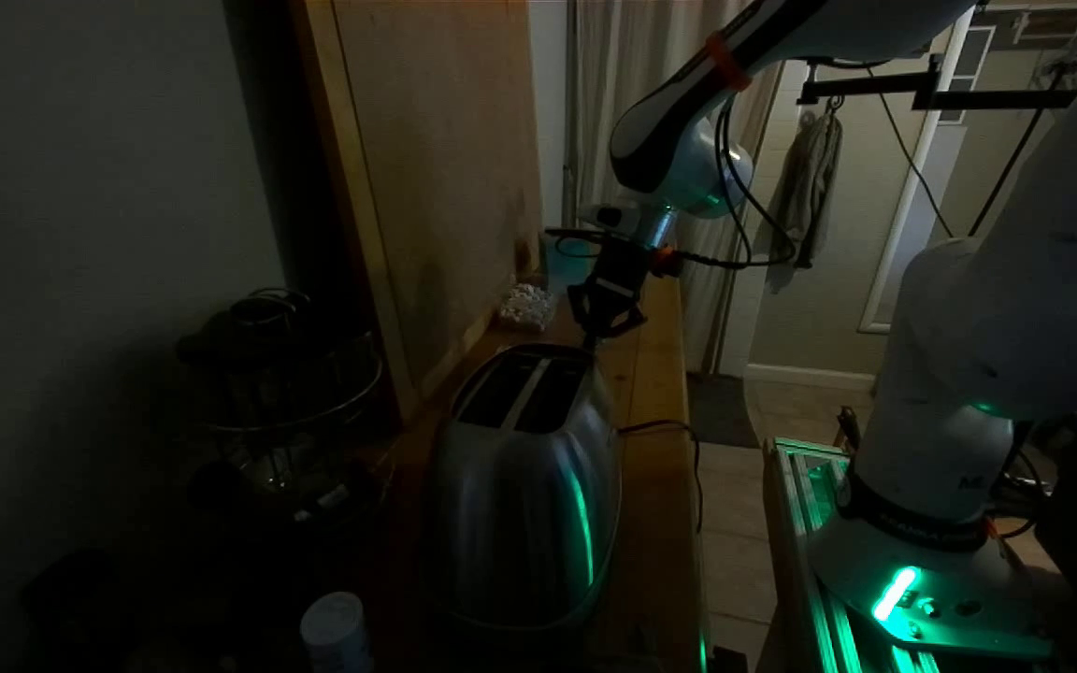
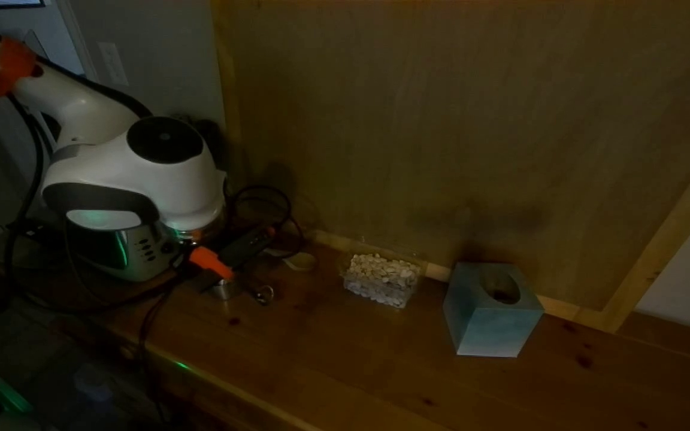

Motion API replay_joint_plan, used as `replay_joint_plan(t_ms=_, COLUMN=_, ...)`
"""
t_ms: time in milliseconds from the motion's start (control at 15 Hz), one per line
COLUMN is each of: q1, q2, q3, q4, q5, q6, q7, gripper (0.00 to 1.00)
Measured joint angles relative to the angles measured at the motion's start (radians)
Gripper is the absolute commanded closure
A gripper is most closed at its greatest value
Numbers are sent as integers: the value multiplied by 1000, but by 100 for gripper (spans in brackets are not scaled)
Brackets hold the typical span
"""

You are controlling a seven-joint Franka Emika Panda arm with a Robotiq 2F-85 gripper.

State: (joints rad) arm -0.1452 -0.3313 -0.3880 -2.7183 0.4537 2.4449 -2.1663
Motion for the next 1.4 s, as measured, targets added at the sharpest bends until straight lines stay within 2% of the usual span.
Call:
replay_joint_plan(t_ms=400, q1=12, q2=1, q3=0, q4=-4, q5=16, q6=28, q7=17, gripper=100)
replay_joint_plan(t_ms=800, q1=30, q2=1, q3=10, q4=-29, q5=17, q6=123, q7=88, gripper=100)
replay_joint_plan(t_ms=867, q1=35, q2=4, q3=10, q4=-29, q5=17, q6=136, q7=100, gripper=74)
replay_joint_plan(t_ms=1000, q1=42, q2=9, q3=10, q4=-29, q5=16, q6=153, q7=121, gripper=66)
replay_joint_plan(t_ms=1400, q1=44, q2=23, q3=11, q4=-29, q5=9, q6=150, q7=156, gripper=24)
